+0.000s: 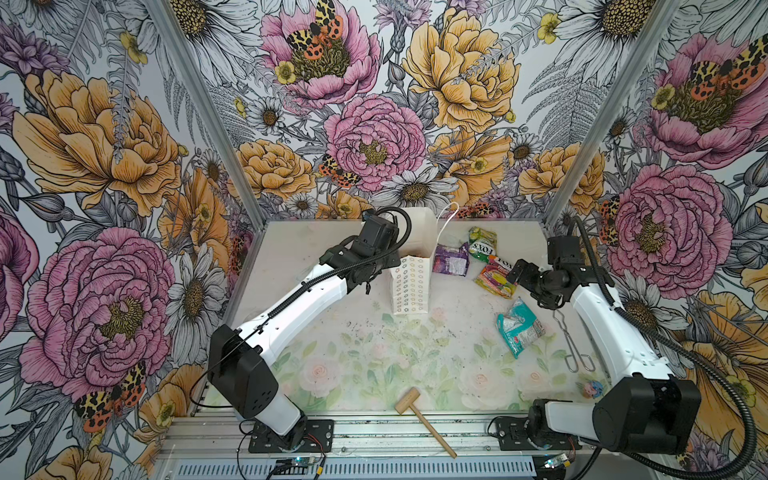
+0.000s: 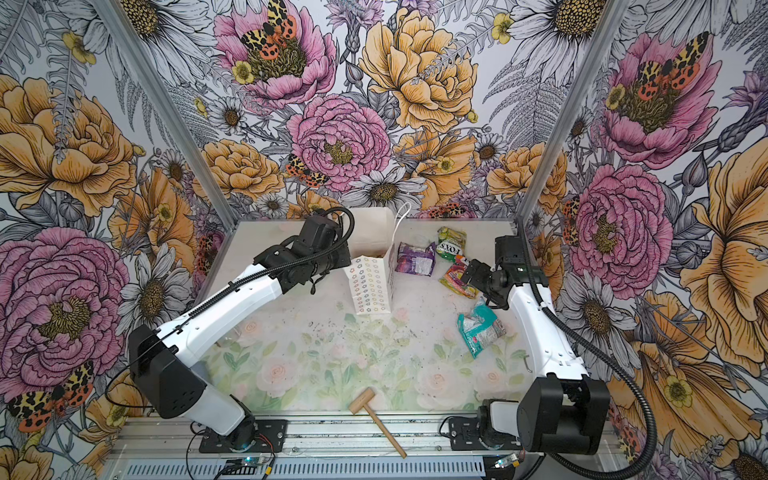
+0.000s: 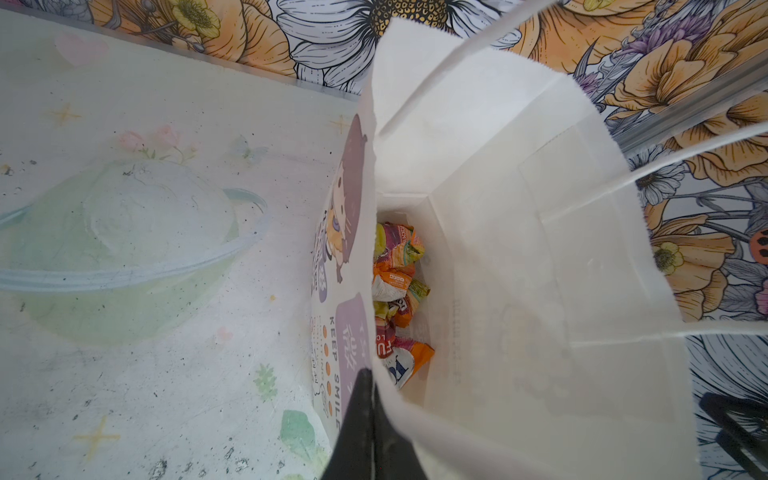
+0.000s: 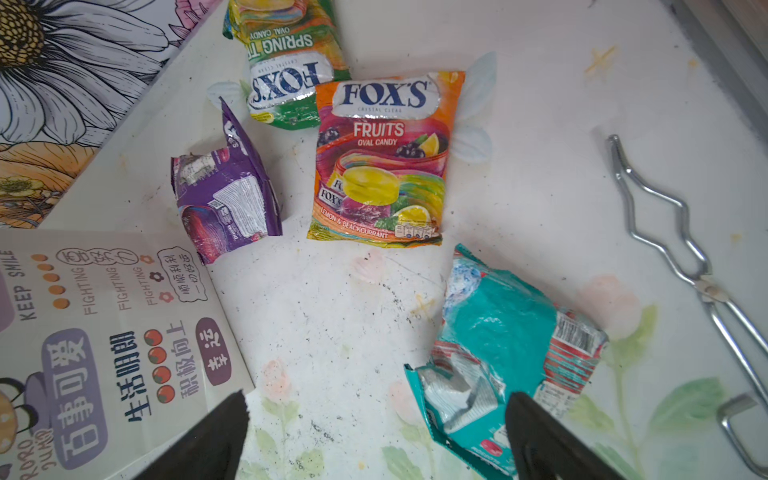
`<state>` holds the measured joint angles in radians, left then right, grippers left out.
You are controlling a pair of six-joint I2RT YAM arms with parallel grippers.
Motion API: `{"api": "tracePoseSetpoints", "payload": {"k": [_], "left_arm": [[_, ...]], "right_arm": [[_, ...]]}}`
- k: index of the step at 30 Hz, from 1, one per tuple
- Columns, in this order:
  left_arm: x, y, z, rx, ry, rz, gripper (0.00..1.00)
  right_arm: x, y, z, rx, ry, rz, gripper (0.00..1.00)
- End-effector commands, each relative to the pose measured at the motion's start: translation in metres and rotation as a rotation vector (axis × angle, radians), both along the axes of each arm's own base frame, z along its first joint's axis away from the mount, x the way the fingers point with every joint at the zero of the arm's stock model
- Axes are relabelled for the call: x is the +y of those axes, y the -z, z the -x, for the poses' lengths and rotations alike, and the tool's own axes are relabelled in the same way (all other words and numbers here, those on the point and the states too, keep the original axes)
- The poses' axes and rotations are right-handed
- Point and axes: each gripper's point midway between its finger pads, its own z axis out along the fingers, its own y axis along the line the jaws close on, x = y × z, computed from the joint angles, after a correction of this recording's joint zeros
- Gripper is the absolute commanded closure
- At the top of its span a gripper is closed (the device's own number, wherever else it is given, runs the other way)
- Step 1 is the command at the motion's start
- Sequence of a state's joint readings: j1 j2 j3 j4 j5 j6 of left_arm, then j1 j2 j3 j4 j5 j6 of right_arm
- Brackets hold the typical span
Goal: Place the snacks into the paper bag
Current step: 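Raise the right gripper out of the bag and move toward the teal packet, then lower the right gripper and grasp the teal candy packet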
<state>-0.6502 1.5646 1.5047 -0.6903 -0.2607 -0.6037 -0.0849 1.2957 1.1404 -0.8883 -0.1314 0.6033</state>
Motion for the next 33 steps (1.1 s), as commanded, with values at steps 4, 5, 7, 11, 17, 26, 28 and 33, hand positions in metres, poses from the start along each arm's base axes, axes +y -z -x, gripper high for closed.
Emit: {"api": "tracePoseSetpoints", "payload": {"k": [4,5,7,11,17,26,28,33], "left_arm": [[-0.003,-0.002,-0.002,0.005,0.001,0.022,1.00],[-0.003,-0.002,-0.002,0.004,0.001,0.024,1.00],[-0.004,-0.002,-0.003,0.005,0.004,0.025,1.00],[-0.006,-0.003,-0.003,0.005,0.009,0.026,1.00],[-0.006,-0.002,-0.002,0.007,0.009,0.024,1.00],[-0.005,-0.003,-0.001,0.002,0.006,0.024,1.00],[-0.005,-0.002,-0.001,0.004,0.006,0.023,1.00],[-0.005,-0.002,-0.001,0.004,0.006,0.023,1.00]], "right_arm": [[-0.018,-0.001,0.007,-0.016,0.089,0.012,0.01],[-0.019,0.001,0.008,-0.012,0.093,0.009,0.01],[-0.020,0.007,0.010,0.002,0.105,0.000,0.01],[-0.024,0.016,0.014,0.028,0.135,-0.012,0.01],[-0.026,0.028,0.017,0.060,0.157,-0.038,0.01],[-0.020,0.052,0.018,0.105,0.161,-0.077,0.01],[-0.020,0.059,0.020,0.125,0.164,-0.084,0.01],[-0.018,0.074,0.027,0.173,0.174,-0.096,0.01]]}}
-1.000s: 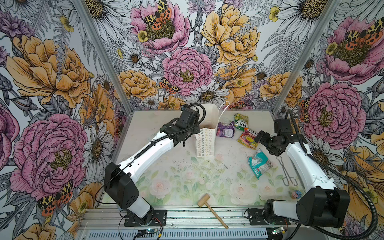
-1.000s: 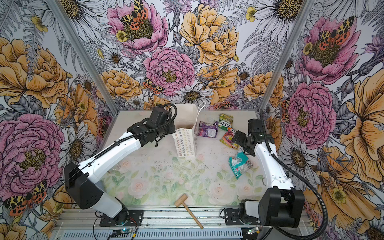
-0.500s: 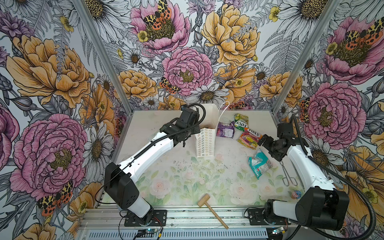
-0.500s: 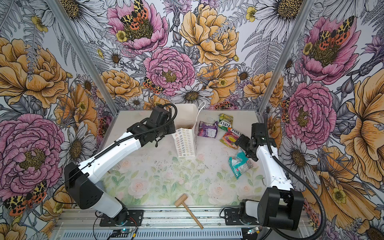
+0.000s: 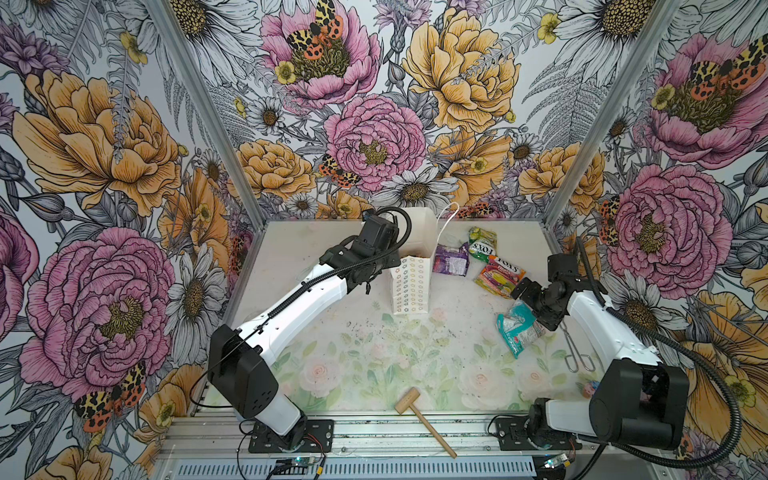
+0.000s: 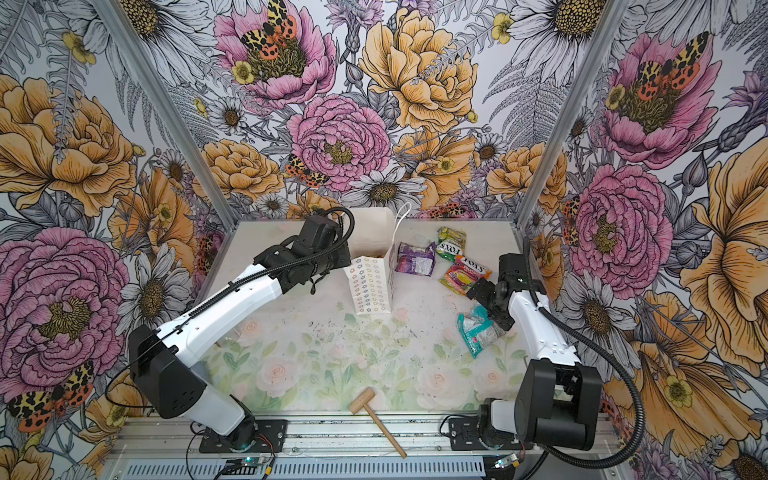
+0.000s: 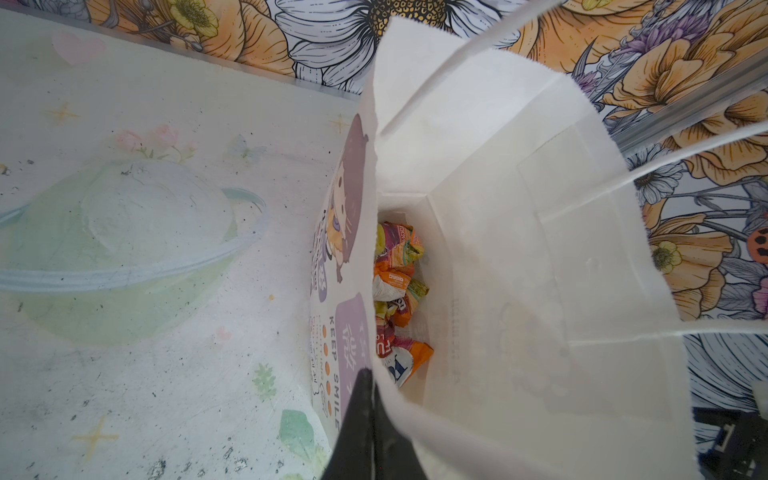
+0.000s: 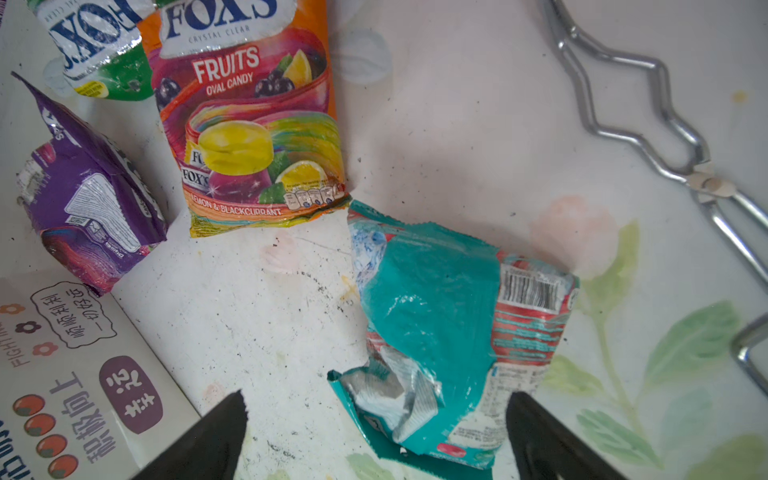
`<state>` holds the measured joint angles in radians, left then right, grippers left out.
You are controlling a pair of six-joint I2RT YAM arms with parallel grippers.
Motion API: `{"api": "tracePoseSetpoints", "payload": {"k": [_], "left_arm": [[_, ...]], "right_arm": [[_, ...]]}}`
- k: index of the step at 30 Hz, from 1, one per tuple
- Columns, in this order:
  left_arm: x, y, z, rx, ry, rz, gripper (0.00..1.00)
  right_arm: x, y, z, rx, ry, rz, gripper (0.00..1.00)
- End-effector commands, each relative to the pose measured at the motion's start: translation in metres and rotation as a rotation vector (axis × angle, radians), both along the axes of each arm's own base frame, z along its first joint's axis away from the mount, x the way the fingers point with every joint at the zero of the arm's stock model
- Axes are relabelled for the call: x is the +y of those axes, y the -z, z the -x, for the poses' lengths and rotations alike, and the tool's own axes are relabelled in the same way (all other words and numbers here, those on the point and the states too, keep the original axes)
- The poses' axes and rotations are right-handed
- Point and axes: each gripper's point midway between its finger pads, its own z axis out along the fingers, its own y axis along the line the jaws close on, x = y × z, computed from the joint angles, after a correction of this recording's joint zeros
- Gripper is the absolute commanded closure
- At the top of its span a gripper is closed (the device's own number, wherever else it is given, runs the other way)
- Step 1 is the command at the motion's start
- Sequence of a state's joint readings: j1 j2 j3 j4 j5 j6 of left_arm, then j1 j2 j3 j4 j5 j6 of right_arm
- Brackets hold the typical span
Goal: Place the snacks into the paper bag
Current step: 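Lower the right gripper and grasp the teal candy packet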
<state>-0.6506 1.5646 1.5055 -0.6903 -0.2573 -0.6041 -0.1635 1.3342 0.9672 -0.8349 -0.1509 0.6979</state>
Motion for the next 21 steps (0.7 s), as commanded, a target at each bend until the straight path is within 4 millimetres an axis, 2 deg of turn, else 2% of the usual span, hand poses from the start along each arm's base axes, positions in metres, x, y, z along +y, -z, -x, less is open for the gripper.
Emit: {"api": "tracePoseSetpoints", "payload": {"k": [1,12,21], "left_arm": [[-0.005,-0.003,-0.001,0.002,0.005,0.022,1.00],[-0.004,-0.002,-0.002,0.004,0.002,0.020,1.00],[-0.004,-0.002,-0.001,0.003,0.002,0.020,1.00]], "right_arm": [[0.000,0.010,0.002,0.020,0.028,-0.018,0.01],[0.000,0.044,0.020,0.138,0.057,-0.024,0.01],[0.004,0.071,0.018,0.200,0.062,-0.054,0.01]]}}
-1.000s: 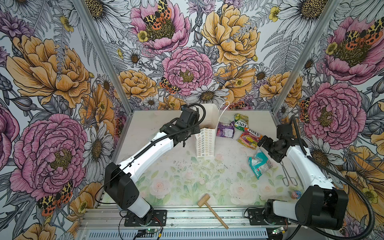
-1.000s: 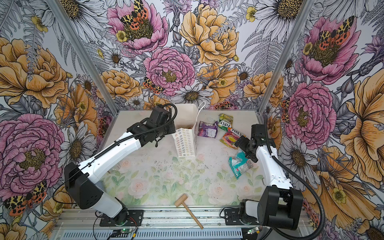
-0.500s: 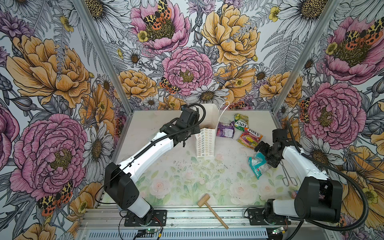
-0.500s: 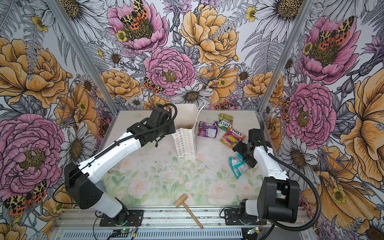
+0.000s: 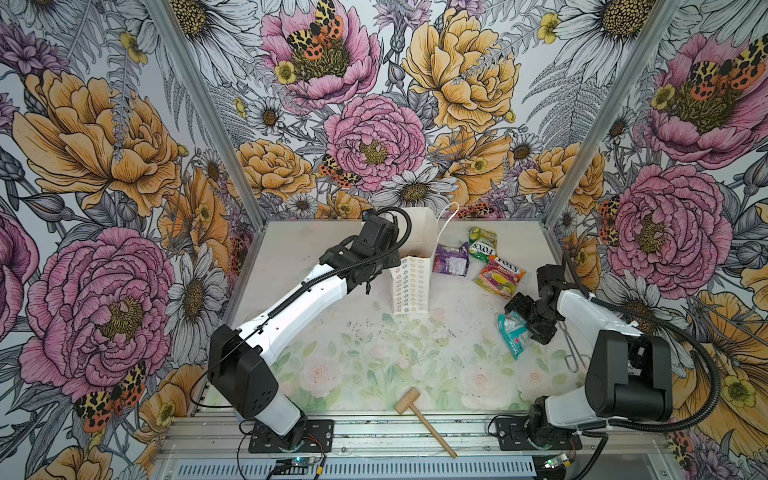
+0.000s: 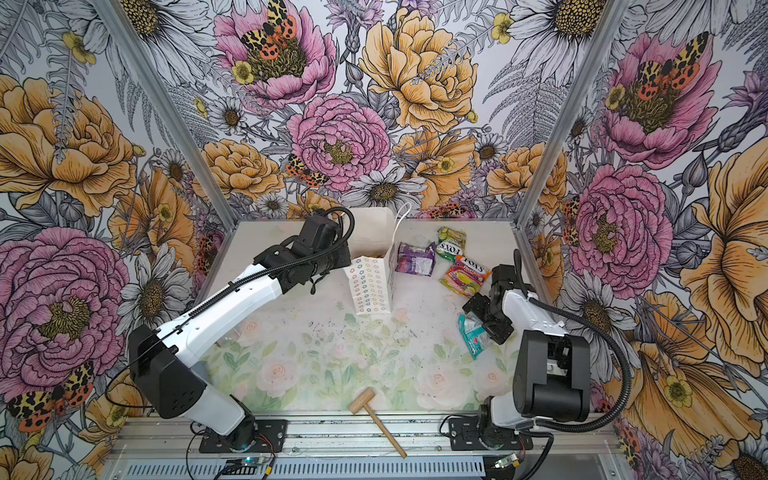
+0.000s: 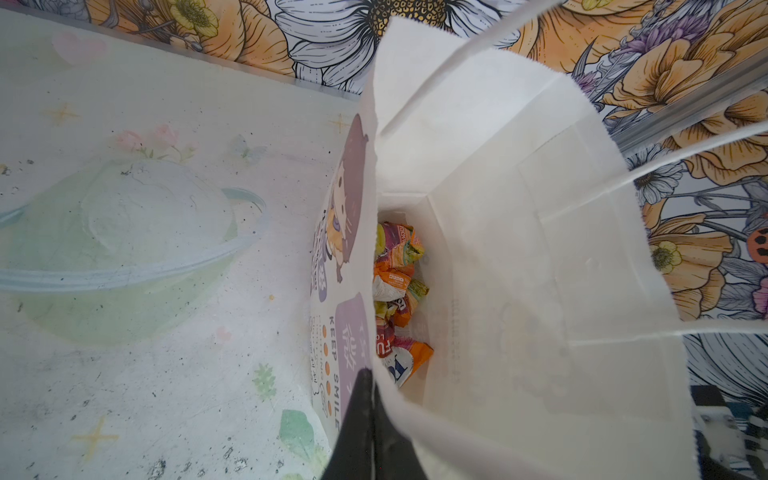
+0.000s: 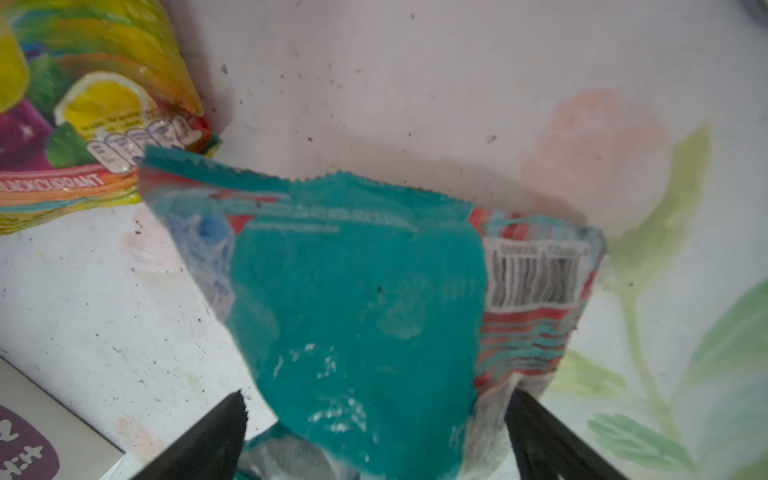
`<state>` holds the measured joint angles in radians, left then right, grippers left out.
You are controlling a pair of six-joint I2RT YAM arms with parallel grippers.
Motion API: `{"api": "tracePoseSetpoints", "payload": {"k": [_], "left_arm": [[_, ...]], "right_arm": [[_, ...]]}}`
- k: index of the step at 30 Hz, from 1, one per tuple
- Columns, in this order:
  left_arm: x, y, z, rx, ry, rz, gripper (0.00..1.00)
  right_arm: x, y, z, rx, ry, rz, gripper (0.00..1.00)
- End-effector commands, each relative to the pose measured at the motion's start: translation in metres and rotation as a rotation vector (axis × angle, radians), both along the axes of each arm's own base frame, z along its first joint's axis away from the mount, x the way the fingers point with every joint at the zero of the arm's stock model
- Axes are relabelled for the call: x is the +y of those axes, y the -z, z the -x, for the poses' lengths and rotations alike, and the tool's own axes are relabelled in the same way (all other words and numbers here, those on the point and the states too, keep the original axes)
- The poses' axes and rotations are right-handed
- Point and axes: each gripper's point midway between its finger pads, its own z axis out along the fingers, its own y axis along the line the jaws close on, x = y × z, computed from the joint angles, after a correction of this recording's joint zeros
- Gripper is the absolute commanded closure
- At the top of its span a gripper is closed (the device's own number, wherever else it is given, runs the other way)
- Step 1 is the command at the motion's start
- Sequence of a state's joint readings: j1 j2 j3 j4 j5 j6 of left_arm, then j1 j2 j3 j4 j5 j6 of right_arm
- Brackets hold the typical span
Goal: Place the snacks into the paper bag
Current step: 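Lower the right gripper and grasp the teal candy packet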
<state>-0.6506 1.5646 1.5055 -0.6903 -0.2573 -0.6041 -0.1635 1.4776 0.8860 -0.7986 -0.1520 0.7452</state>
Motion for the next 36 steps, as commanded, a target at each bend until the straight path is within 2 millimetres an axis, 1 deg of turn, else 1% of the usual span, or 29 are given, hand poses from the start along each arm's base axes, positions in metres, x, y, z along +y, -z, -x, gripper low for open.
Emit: {"api": "tracePoseSetpoints", "payload": {"k": [1,7,13,19,22,24,26,28,30,31,33,36], "left_arm": [[-0.004,-0.002,-0.001,0.002,0.002,0.020,1.00],[-0.004,-0.002,-0.002,0.003,0.003,0.018,1.00],[-0.003,-0.002,-0.001,0.002,0.001,0.015,1.00],[-0.002,-0.001,-0.001,0.003,0.002,0.015,1.00],[-0.003,-0.003,-0.001,0.000,0.002,0.018,1.00],[-0.002,-0.003,-0.001,-0.002,0.002,0.018,1.00],[-0.001,-0.003,0.000,0.000,0.000,0.018,1.00],[-0.001,-0.002,0.000,0.001,-0.002,0.018,1.00],[0.000,-0.002,0.001,0.000,-0.003,0.018,1.00],[0.001,-0.002,0.001,-0.001,-0.005,0.017,1.00],[0.001,-0.003,0.002,-0.001,-0.007,0.017,1.00],[0.003,-0.003,0.001,-0.002,-0.010,0.018,1.00]], "right_arm": [[0.001,0.012,-0.002,0.015,0.017,-0.007,0.01],[0.002,0.023,-0.001,0.039,0.011,-0.010,0.01],[0.004,0.026,-0.003,0.039,-0.005,-0.011,0.13],[0.005,0.020,-0.008,0.013,-0.021,-0.005,0.32],[0.006,0.014,-0.011,-0.010,-0.035,-0.006,0.52],[0.007,0.010,-0.014,-0.027,-0.044,-0.010,0.67],[0.008,0.007,-0.016,-0.041,-0.051,-0.013,0.79],[0.009,0.002,-0.018,-0.057,-0.059,-0.017,0.90],[0.011,-0.004,-0.021,-0.080,-0.070,-0.022,0.98],[0.011,-0.006,-0.023,-0.092,-0.074,-0.022,1.00],[0.012,-0.016,-0.027,-0.125,-0.087,-0.022,1.00],[0.014,-0.035,-0.035,-0.193,-0.101,-0.030,1.00]]}}
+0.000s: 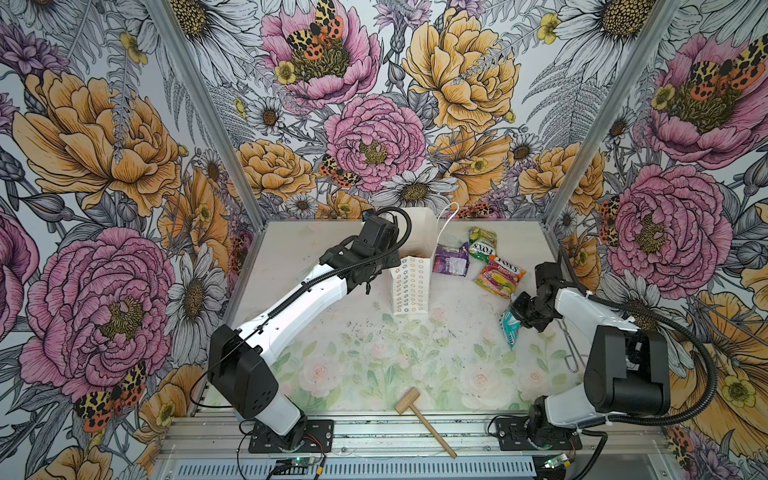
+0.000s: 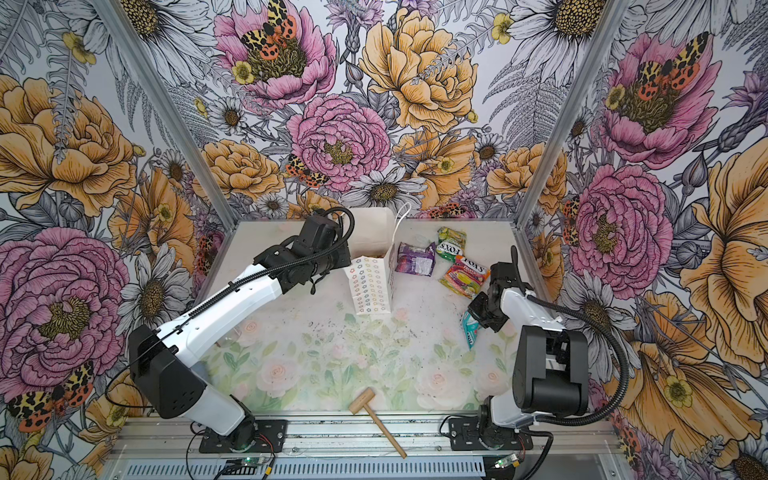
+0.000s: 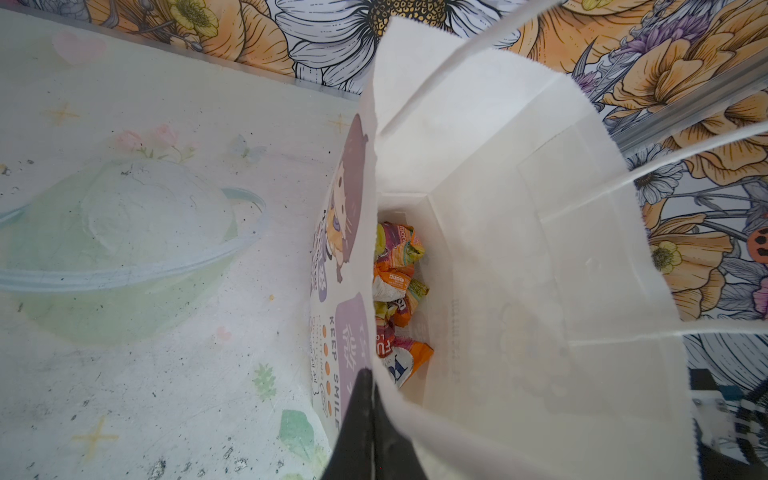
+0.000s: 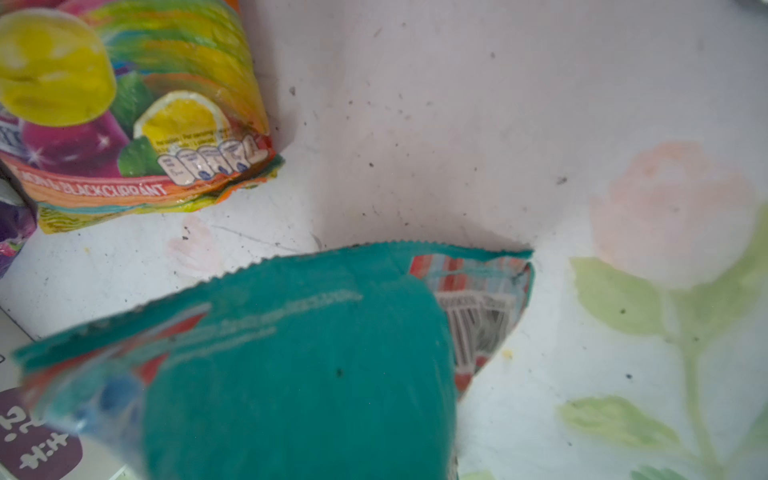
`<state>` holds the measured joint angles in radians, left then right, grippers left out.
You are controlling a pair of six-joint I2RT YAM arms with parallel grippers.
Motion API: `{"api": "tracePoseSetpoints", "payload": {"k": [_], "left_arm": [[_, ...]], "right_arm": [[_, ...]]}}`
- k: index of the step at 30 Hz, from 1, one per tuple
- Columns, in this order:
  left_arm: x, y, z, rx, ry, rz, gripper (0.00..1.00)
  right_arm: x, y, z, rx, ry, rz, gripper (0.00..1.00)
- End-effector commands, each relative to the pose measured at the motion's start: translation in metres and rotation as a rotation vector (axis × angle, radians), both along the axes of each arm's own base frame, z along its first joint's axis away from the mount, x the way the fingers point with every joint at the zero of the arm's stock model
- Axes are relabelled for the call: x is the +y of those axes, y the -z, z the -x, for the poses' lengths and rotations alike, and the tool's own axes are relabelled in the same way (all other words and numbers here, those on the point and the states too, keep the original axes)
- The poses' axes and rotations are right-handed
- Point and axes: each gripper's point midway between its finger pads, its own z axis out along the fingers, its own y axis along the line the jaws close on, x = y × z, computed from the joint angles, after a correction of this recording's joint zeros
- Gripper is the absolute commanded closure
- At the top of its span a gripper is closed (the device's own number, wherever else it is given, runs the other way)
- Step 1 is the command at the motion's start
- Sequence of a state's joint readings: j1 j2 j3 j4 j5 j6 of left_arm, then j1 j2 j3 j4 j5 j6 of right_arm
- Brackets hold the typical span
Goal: Place the snacks into the paper bag
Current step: 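Lower the right gripper and grasp the teal candy packet, then lift the teal packet and carry it toward the bag with the right gripper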
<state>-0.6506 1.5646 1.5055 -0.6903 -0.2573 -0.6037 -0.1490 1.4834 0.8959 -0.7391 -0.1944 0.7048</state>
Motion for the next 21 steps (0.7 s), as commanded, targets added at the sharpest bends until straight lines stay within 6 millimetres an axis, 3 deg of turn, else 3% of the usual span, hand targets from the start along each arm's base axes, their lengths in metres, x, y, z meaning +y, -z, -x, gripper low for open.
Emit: {"api": "tracePoseSetpoints", "payload": {"k": [1,6,15,21], "left_arm": [[0.001,-0.003,0.002,-0.002,-0.008,0.018,1.00],[0.001,-0.002,0.001,-0.001,-0.008,0.018,1.00],[-0.001,-0.003,0.002,-0.003,-0.003,0.021,1.00],[-0.002,-0.003,0.001,-0.004,-0.001,0.023,1.00]], "right_arm": [[0.007,-0.038,-0.020,-0.145,-0.042,-0.017,1.00],[0.015,-0.088,-0.039,-0.302,-0.090,-0.045,1.00],[0.041,-0.199,-0.074,-0.595,-0.228,-0.067,1.00],[0.072,-0.291,-0.101,-0.811,-0.350,-0.041,1.00]]}}
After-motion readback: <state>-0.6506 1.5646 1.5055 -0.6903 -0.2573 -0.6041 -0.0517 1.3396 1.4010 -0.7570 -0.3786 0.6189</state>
